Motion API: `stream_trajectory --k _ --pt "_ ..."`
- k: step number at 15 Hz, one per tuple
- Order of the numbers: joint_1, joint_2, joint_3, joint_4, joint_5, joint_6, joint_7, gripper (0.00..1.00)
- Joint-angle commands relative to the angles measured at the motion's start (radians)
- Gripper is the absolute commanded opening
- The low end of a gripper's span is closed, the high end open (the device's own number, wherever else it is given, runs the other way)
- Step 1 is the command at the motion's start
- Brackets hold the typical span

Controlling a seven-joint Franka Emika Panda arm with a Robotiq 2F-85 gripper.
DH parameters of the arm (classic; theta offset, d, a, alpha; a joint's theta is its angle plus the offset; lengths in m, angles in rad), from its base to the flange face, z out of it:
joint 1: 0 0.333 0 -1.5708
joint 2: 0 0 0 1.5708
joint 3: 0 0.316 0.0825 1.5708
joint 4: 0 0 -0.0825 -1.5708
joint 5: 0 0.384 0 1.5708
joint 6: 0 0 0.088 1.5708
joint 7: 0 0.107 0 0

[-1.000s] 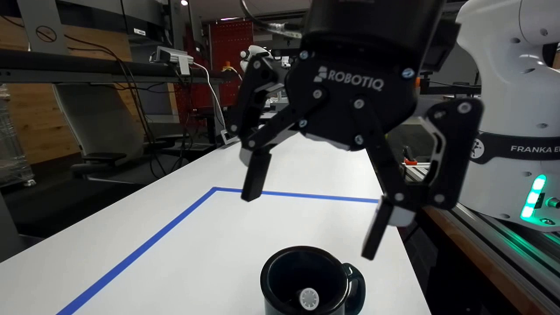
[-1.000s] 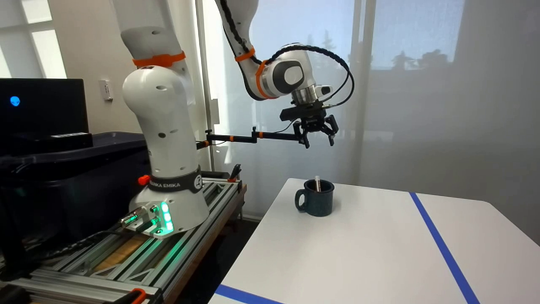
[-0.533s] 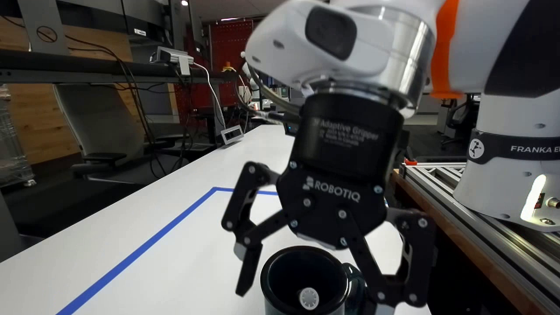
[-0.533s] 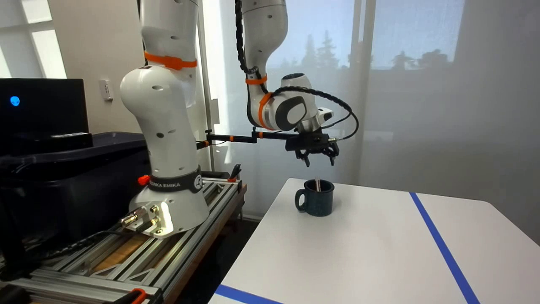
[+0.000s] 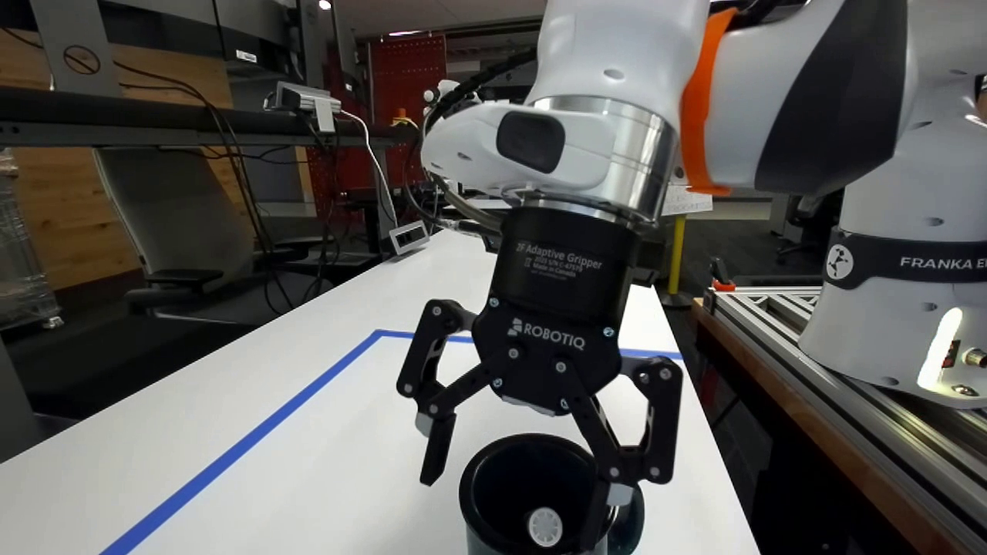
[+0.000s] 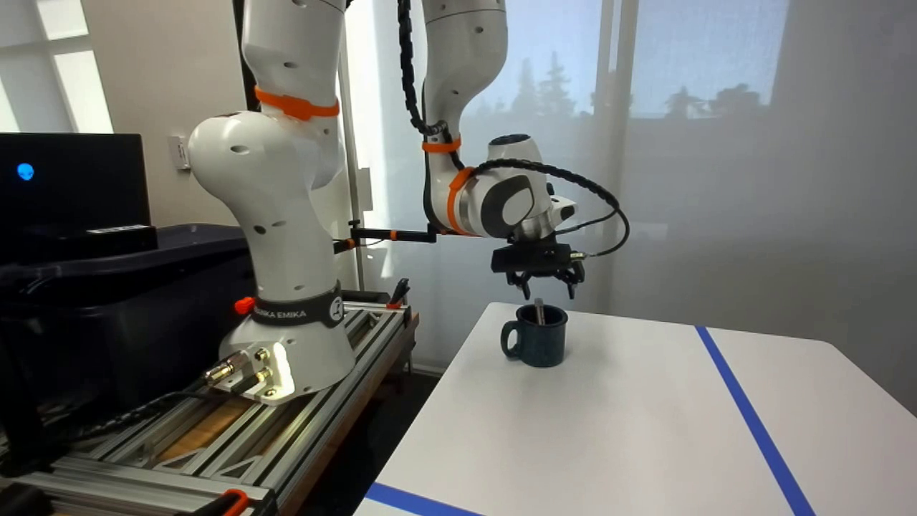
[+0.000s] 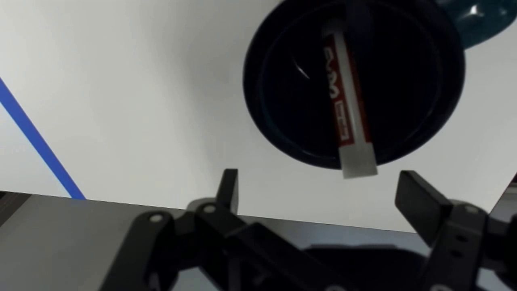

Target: Remove the red marker from the mug.

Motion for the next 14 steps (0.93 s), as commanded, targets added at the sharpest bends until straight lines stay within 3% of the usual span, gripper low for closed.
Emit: stream_trajectory --k 1,6,7,9,13,14 --pt "-0.074 -0.036 0.065 0.001 -0.105 -0.055 0.078 1.00" --pt "-0.168 -0.016 0.165 0.000 -0.198 -0.088 0.140 1.00" --pt "-0.187 -0.016 0.183 0.000 -0.214 -0.092 0.153 0.95" --pt "-0.220 -0.019 0.212 -0.001 -0.239 -0.104 0.174 0.71" --pt "-0.289 -0.016 0.259 -0.001 -0.294 -0.117 0.223 0.59" --pt "-0.304 -0.016 0.266 -0.001 -0.308 -0.116 0.235 0.51"
